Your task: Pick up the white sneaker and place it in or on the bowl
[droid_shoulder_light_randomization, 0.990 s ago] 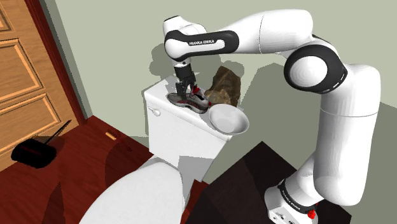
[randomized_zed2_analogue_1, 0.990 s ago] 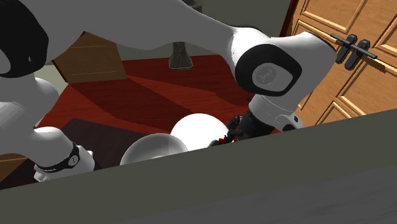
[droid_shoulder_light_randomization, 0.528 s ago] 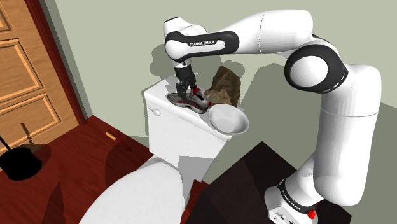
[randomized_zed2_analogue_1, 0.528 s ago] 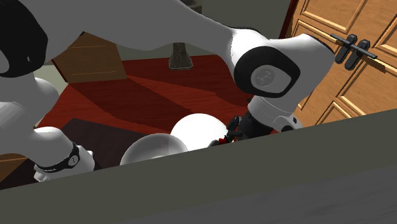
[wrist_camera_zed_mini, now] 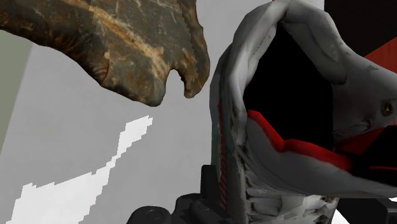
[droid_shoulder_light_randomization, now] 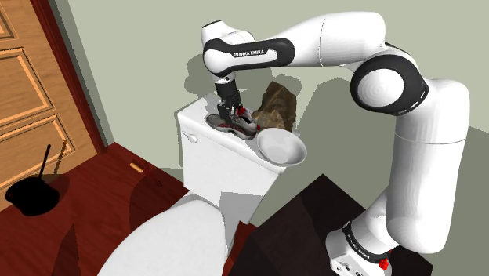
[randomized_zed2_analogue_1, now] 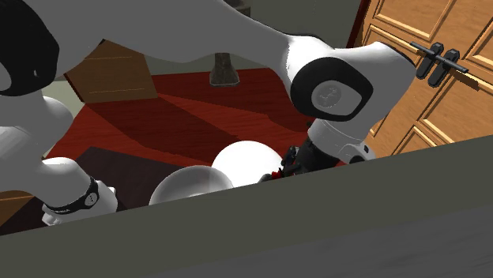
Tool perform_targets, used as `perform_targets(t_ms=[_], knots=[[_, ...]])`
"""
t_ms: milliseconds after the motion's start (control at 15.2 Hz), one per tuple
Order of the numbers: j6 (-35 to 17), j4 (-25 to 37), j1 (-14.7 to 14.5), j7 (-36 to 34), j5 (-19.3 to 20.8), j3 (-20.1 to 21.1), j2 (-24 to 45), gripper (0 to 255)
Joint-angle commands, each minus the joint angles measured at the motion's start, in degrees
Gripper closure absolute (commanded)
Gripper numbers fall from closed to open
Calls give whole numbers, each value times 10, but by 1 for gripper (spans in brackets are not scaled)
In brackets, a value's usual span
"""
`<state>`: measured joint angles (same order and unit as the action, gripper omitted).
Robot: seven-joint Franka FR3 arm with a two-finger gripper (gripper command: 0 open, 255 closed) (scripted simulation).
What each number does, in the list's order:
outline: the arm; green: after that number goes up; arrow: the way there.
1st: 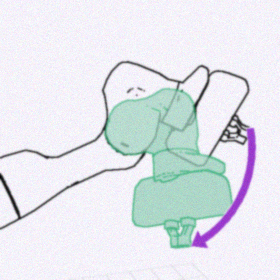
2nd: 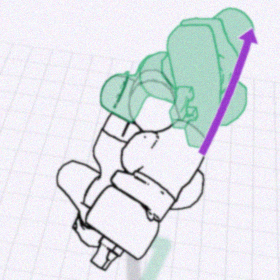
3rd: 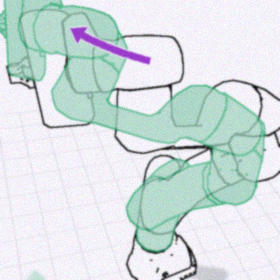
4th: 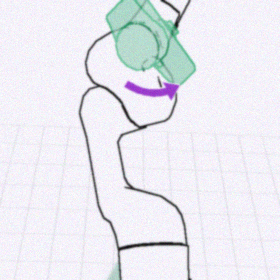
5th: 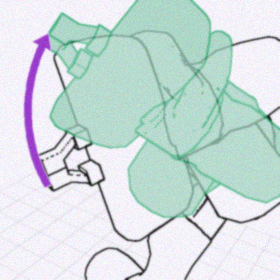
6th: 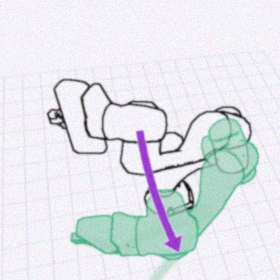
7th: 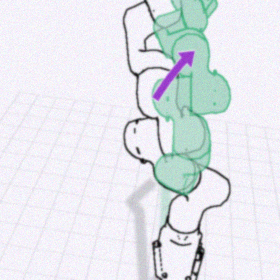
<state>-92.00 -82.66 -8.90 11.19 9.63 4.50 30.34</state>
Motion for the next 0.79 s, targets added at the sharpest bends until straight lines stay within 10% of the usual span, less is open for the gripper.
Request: perform_targets(t_ms=[0, 726], knots=[[0, 0, 0, 0, 0, 0, 0, 255], [68, 53, -2, 9, -2, 0, -15, 255]])
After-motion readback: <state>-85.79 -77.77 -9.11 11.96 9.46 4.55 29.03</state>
